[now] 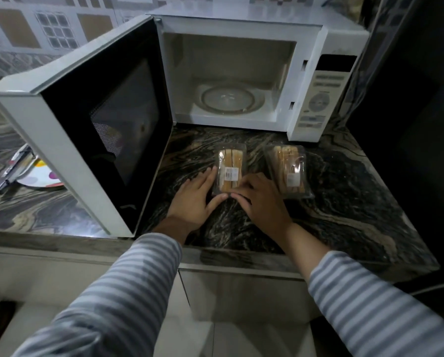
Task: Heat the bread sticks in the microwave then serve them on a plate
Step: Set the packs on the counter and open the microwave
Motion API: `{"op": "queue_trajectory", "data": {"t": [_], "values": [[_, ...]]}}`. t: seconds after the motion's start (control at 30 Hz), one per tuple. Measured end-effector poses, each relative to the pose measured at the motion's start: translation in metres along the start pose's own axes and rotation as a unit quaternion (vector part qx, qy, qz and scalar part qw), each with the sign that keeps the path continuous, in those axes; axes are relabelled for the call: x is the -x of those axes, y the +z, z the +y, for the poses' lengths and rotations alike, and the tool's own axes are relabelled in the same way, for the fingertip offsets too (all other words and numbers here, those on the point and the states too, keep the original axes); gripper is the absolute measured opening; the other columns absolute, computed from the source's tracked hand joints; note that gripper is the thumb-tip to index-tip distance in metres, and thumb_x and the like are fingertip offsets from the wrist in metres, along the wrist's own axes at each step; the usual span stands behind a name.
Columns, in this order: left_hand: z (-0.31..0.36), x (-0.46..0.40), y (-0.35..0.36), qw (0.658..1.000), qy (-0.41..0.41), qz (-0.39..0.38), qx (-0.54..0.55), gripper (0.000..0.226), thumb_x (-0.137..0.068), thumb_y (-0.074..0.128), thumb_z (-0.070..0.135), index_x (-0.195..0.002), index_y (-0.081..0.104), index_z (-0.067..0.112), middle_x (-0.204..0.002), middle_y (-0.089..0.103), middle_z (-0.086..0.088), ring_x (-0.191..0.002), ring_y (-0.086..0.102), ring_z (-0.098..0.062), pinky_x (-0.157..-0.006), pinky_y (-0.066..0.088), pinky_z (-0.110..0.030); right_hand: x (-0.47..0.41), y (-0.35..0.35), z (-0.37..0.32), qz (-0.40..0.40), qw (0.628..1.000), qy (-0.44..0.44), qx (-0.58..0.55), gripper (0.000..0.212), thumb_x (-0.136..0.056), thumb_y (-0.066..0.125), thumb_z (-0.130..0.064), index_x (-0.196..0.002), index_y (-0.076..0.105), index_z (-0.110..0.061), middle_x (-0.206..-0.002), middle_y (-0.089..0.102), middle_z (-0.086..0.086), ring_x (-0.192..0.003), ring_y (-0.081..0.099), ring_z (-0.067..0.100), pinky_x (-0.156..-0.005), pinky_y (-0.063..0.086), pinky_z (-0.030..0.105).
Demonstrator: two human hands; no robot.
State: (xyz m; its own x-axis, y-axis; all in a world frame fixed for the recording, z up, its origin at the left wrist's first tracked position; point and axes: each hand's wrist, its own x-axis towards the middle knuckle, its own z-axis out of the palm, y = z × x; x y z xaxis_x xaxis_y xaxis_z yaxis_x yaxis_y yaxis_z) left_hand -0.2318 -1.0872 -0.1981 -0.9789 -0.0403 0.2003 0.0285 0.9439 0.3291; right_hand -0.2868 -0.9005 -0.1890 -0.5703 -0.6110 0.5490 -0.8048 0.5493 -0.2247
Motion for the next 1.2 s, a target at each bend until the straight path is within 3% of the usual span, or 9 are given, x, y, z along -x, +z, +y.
{"op": "queue_trajectory", "data": {"t": [0.27, 0.47, 0.63, 0.77, 0.97, 1.2], "values": [[0.0, 0.001, 0.0, 1.0, 0.001, -0.002, 0.004, 0.075, -0.092, 0.039, 0.059, -0.153, 0.012, 0.022, -0.159, 0.019, 0.002, -0.146, 0.018, -0.018, -0.117, 0.013, -0.035, 0.003, 0.007, -0.005, 0.002, 0.999, -0.045, 0.002, 0.024, -0.091, 0.052, -0.016, -0.102, 0.072, -0.008, -0.093, 0.065, 0.01, -0.091, 0.054, 0.024, -0.078, 0.046, 0.034], [-0.004, -0.002, 0.002, 1.0, 0.005, -0.004, 0.0, 0.086, -0.084, 0.029, 0.073, -0.153, 0.013, 0.025, -0.16, 0.013, 0.007, -0.146, 0.02, -0.015, -0.118, 0.019, -0.037, 0.001, 0.005, -0.011, 0.007, 0.999, -0.048, -0.007, 0.022, -0.089, 0.048, -0.006, -0.084, 0.068, 0.001, -0.087, 0.064, 0.016, -0.085, 0.059, 0.03, -0.076, 0.05, 0.037], [-0.003, -0.001, 0.004, 1.0, 0.004, -0.007, -0.018, 0.088, -0.08, 0.021, 0.076, -0.153, 0.01, 0.028, -0.16, 0.013, 0.011, -0.146, 0.02, -0.015, -0.118, 0.018, -0.037, 0.001, 0.005, -0.011, -0.004, 0.999, -0.054, 0.001, 0.021, -0.089, 0.047, -0.005, -0.084, 0.067, 0.002, -0.088, 0.064, 0.018, -0.085, 0.06, 0.032, -0.08, 0.05, 0.037], [-0.004, -0.002, 0.005, 0.999, 0.004, -0.013, -0.031, 0.079, -0.089, 0.034, 0.065, -0.153, 0.004, 0.03, -0.16, 0.01, 0.012, -0.147, 0.016, -0.015, -0.119, 0.015, -0.037, 0.002, 0.005, -0.011, 0.043, 0.998, -0.049, 0.001, 0.019, -0.087, 0.049, -0.001, -0.088, 0.067, 0.005, -0.09, 0.065, 0.021, -0.091, 0.056, 0.03, -0.087, 0.044, 0.032], [0.0, 0.001, -0.001, 0.999, -0.008, -0.033, -0.019, 0.093, -0.078, 0.028, 0.074, -0.153, 0.001, 0.026, -0.16, 0.015, 0.008, -0.147, 0.014, -0.013, -0.119, 0.012, -0.035, 0.005, 0.007, -0.01, 0.023, 0.998, -0.063, -0.014, 0.008, -0.083, 0.061, 0.005, -0.086, 0.068, 0.003, -0.089, 0.064, 0.018, -0.086, 0.06, 0.032, -0.078, 0.052, 0.037], [0.003, 0.002, -0.004, 0.999, -0.012, -0.043, -0.01, 0.087, -0.082, 0.024, 0.073, -0.153, -0.001, 0.027, -0.16, 0.014, 0.007, -0.147, 0.011, -0.013, -0.119, 0.009, -0.034, 0.005, 0.007, -0.01, 0.015, 0.998, -0.06, -0.017, 0.013, -0.088, 0.055, 0.0, -0.086, 0.068, 0.002, -0.09, 0.064, 0.017, -0.088, 0.06, 0.031, -0.079, 0.053, 0.039]]}}
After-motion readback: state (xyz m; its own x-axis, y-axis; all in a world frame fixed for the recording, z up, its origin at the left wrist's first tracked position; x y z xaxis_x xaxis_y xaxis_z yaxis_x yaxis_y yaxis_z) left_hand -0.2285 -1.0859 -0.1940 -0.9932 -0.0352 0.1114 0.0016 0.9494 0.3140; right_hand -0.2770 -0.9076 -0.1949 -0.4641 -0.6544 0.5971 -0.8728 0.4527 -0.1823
